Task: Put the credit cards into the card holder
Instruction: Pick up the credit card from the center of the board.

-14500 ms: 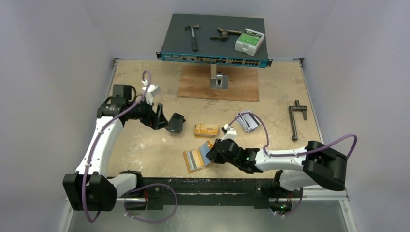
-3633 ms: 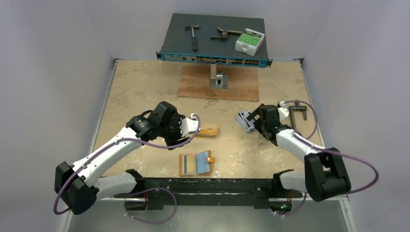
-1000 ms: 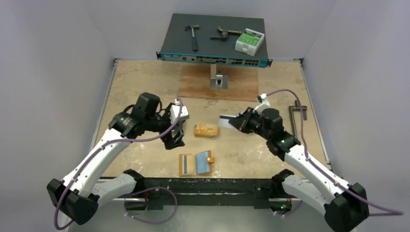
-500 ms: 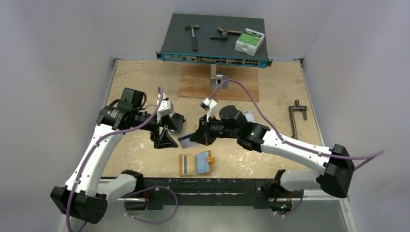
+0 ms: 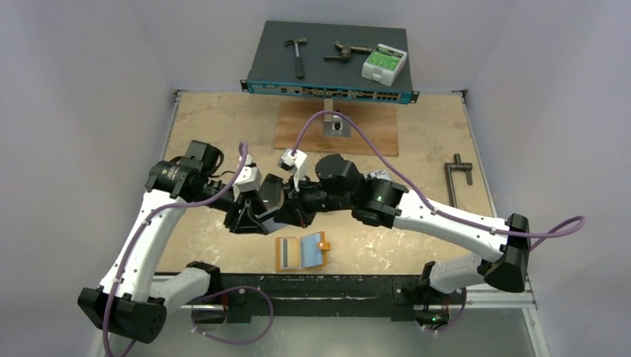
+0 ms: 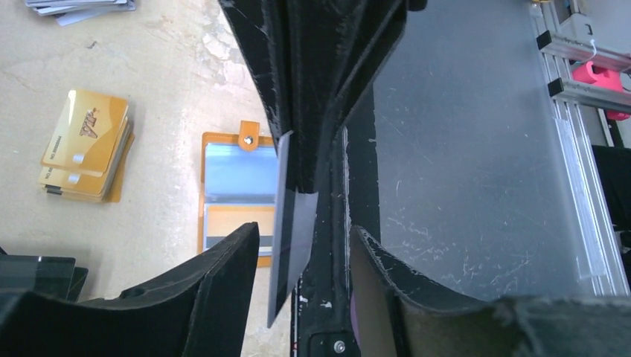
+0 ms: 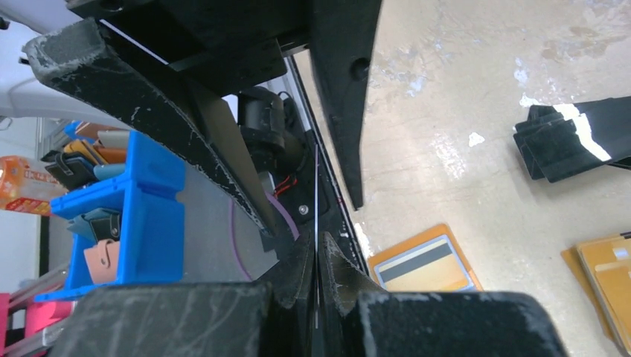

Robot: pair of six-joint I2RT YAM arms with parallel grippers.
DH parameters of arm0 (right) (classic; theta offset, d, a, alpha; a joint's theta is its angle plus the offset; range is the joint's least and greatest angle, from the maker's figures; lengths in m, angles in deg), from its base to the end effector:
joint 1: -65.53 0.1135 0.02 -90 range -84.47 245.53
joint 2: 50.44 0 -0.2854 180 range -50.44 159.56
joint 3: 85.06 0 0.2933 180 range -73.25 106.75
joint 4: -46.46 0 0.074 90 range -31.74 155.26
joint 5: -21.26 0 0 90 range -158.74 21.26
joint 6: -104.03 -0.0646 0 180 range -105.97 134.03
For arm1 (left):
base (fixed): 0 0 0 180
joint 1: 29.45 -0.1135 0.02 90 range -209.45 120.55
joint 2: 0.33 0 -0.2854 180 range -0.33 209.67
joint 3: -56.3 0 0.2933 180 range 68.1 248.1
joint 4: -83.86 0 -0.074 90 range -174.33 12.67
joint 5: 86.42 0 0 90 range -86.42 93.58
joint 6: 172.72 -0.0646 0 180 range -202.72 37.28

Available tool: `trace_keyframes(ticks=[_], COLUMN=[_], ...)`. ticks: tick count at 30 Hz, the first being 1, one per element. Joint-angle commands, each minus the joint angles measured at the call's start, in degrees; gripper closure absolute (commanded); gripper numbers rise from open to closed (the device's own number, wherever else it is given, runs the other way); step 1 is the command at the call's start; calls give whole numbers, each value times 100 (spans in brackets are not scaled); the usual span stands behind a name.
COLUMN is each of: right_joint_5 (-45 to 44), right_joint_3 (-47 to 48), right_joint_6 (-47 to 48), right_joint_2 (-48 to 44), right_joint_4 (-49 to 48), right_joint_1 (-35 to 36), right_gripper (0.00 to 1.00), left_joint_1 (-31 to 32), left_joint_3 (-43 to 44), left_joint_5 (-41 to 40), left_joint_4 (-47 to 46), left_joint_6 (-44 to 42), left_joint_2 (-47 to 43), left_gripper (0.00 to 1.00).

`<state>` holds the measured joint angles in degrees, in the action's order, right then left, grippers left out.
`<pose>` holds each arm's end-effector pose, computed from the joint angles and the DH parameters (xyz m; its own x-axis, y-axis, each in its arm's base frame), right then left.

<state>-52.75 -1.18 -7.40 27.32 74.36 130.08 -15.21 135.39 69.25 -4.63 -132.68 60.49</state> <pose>0.1462 0.3485 0.3732 -0.5057 -0.2453 -0.8271 -0.8521 0.2919 0.4344 0.1681 -0.1034 0.3583 -0.3245 0.4078 -0.8535 0.9396 0.0350 -0.3405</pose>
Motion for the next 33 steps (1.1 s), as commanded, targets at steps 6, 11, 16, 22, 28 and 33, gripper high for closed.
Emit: trace_keyframes(ticks=[6,11,16,22,28,33], right_joint_5=[-117,-175,-614,-1979,-1828,-1365], right_joint_3=[649,648,-173,-1636,-2586,-2685], right_joint_6=[510,486,22,-667,-1184,-1262], right_joint_2=[16,26,-505,-1983,-2554,-2177], right_joint_4=[626,312,-868,-2510,-3422,-4092], right_joint_1=[40,99,101,84,84,84], right_gripper=[100,100,72,39,39,43], left_joint_1=[-49,-44,-80,-444,-615,-624], left_joint_3=[122,-4,-172,91,636,733], left_joint_5=[410,567,872,1836,2448,2627], left_joint_4=[397,-24,-607,-592,534,910], left_joint_6=[-537,-61,672,1305,443,95], left_joint_2=[-126,-217,-245,61,154,165], left_gripper=[93,100,100,100,100,100])
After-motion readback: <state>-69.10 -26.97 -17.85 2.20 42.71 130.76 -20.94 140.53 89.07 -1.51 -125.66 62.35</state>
